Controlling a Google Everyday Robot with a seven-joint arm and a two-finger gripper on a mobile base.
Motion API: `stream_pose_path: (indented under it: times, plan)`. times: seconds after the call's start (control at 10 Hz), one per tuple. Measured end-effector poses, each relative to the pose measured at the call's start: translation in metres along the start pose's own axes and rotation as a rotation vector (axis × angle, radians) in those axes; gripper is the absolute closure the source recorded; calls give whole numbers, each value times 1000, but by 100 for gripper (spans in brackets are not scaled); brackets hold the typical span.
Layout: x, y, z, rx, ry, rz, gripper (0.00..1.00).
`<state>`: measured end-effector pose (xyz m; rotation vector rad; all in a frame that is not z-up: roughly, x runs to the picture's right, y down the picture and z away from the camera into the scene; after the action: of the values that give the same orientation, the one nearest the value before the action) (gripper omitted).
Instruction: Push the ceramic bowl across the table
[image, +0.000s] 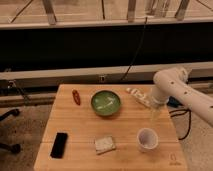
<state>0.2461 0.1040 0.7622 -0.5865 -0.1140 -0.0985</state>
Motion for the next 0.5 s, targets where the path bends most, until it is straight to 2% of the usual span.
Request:
stream_pose_path:
  times: [0.1, 0.4, 0.5]
  plan:
    - [-1, -3, 3, 0, -9, -7, 54]
    - [-5, -7, 11, 0, -27, -23, 84]
    - [-5, -7, 12, -1, -29, -30, 91]
